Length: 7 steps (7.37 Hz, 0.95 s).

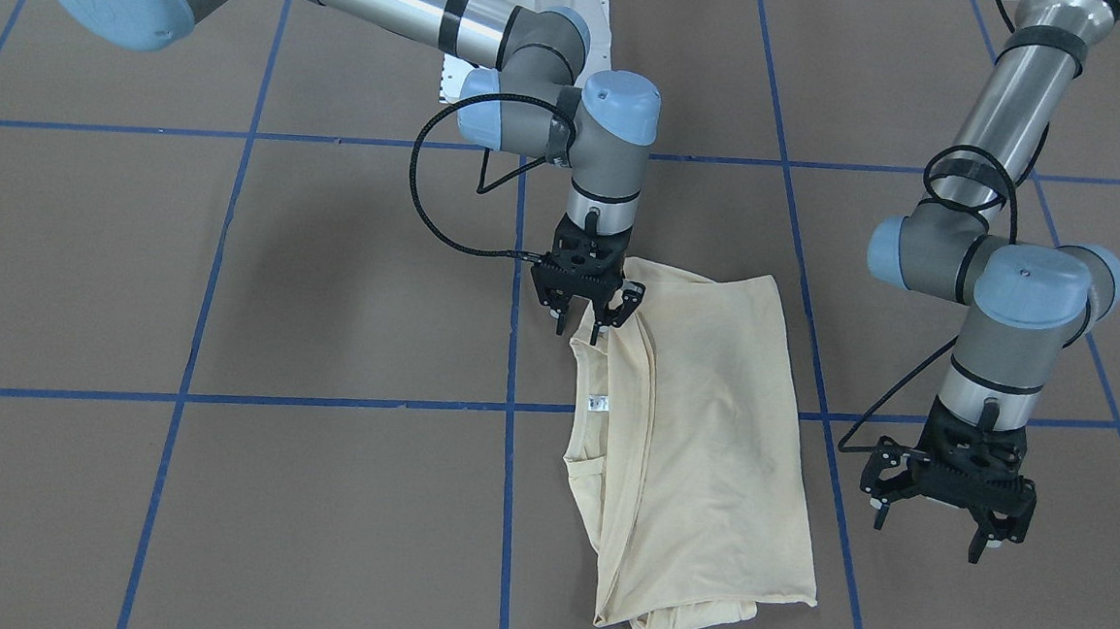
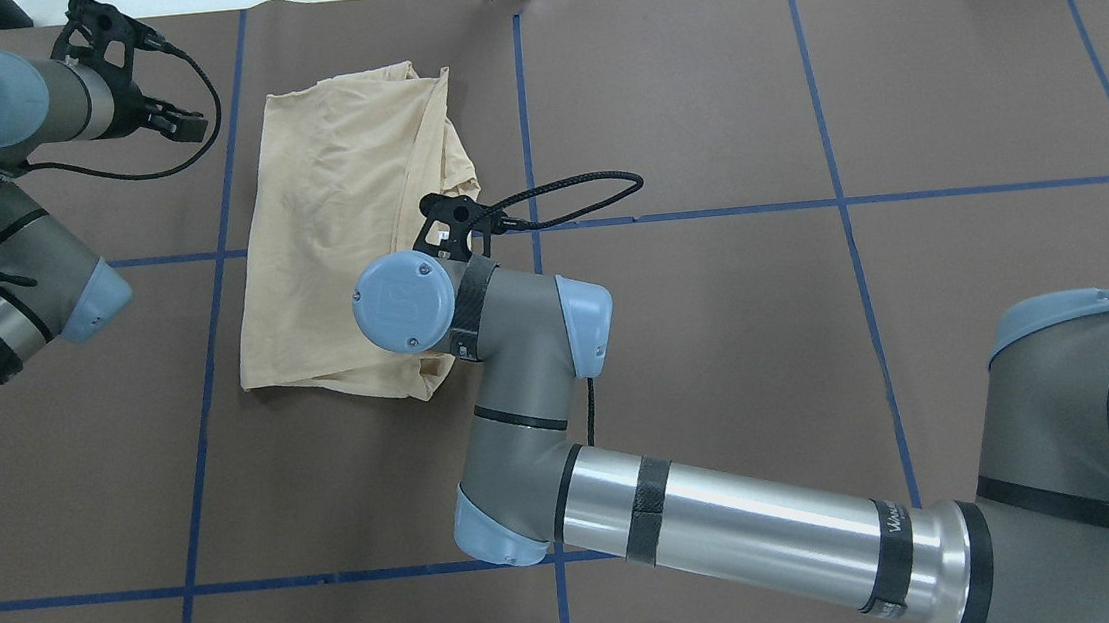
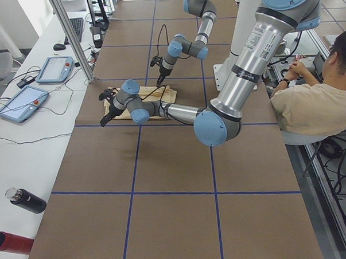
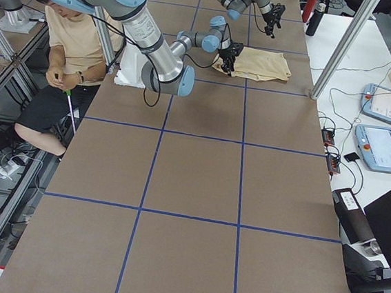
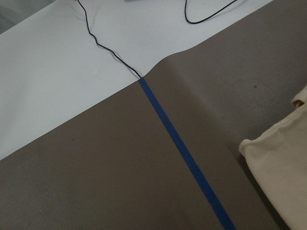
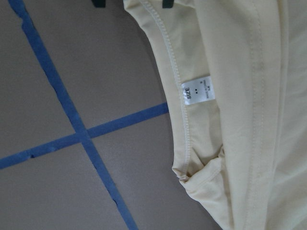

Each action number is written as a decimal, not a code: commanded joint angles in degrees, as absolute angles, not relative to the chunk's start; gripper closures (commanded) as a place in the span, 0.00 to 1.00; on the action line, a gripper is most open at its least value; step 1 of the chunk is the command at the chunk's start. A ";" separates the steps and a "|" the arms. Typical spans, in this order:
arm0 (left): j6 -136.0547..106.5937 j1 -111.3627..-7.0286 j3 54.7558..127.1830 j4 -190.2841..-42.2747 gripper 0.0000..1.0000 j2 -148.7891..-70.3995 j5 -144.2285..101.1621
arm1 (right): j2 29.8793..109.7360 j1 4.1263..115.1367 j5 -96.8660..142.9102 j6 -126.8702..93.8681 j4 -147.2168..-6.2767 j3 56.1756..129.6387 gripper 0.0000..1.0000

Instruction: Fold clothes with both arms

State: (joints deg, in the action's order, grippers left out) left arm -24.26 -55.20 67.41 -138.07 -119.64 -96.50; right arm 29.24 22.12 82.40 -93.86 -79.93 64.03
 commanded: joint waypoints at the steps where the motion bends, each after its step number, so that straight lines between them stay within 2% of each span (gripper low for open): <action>1: -24.26 -55.20 67.41 -138.08 0.00 -119.62 -96.50 | 29.09 21.97 82.09 -93.95 -79.89 63.55 0.52; 2: -24.26 -55.20 67.41 -138.08 0.00 -119.53 -96.50 | 29.09 21.97 81.74 -94.13 -79.89 63.54 0.55; 3: -24.26 -55.20 67.41 -138.08 0.00 -119.53 -96.50 | 29.00 21.97 81.74 -94.30 -79.81 63.54 0.64; 4: -24.26 -55.20 67.41 -138.08 0.00 -119.53 -96.50 | 28.92 21.97 81.48 -95.52 -79.72 63.46 0.82; 5: -24.26 -55.20 67.50 -138.08 0.00 -119.53 -96.50 | 28.65 21.97 81.21 -96.06 -79.72 63.02 0.93; 6: -24.26 -55.20 67.41 -138.08 0.00 -119.53 -96.50 | 28.65 21.89 81.12 -95.98 -79.54 62.41 0.93; 7: -24.26 -55.20 67.41 -138.08 0.00 -119.53 -96.50 | 28.57 21.97 81.12 -96.06 -79.54 62.32 1.00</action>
